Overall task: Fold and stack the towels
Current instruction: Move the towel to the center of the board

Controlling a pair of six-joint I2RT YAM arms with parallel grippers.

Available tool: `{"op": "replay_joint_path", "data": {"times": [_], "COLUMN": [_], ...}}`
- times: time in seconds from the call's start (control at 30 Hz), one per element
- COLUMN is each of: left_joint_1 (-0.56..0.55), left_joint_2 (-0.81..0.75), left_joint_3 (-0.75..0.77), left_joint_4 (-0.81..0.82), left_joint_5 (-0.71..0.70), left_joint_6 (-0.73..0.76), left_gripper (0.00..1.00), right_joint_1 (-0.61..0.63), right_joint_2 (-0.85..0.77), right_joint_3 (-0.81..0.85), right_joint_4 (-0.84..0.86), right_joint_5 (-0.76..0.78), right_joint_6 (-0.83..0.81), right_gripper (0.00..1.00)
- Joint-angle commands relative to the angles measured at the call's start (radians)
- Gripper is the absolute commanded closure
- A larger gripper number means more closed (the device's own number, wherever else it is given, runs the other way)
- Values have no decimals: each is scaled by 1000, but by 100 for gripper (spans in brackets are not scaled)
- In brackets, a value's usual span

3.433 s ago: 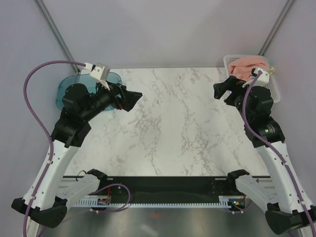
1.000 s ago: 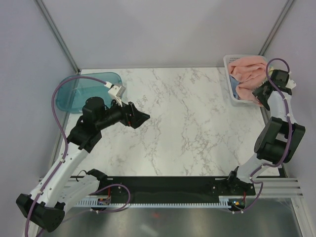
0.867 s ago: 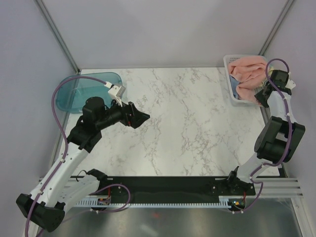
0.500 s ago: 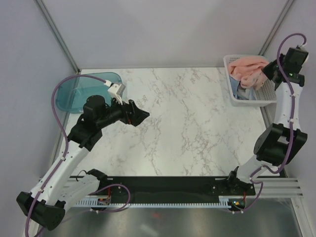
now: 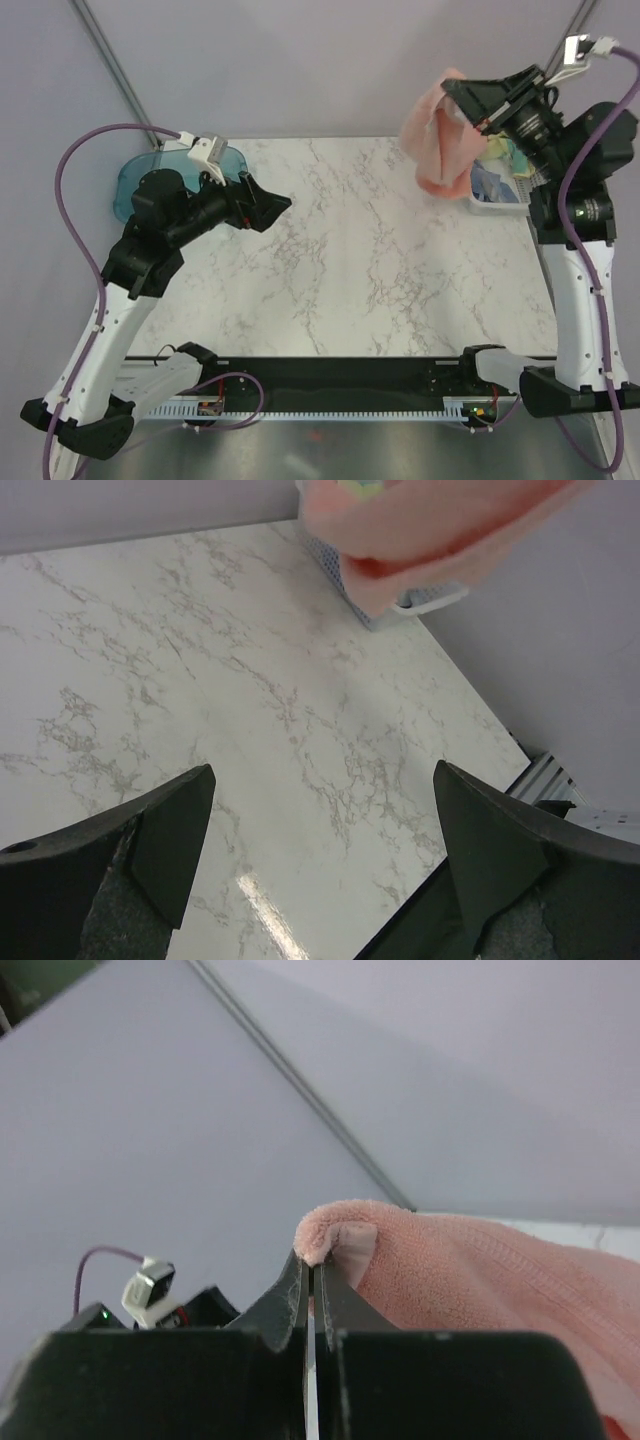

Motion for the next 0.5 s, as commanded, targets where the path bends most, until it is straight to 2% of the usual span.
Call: {"op": "replay_joint_path", "data": {"times": [0.0, 0.13, 0.17, 0.27, 0.37, 0.47], "left_joint_1": [0, 0, 0, 6, 49, 84], "left_joint_2": [-28, -34, -37, -45, -57, -49], "left_joint_3": [27, -58, -80, -152, -195, -202], "left_joint_4": [-106, -129, -129, -139, -148, -149], "left_joint_5": [-47, -48, -62, -125, -174, -214], "left_joint_6": [-34, -68, -86, -135, -179, -201], "left_gripper": [2, 3, 3, 4, 4, 3], "right_joint_1": [128, 368, 468, 611, 701, 702], "right_joint_2": [6, 56, 87, 270, 398, 443], "right_joint_3": [-229, -449, -496, -543, -517, -449], "right_joint_4": [-10, 8, 8, -10, -41, -139], "right_joint_5": [48, 163, 192, 263, 310, 367], "right_joint_6": [14, -74, -100, -148, -229, -299], "right_gripper": [100, 100, 100, 100, 99, 77]}}
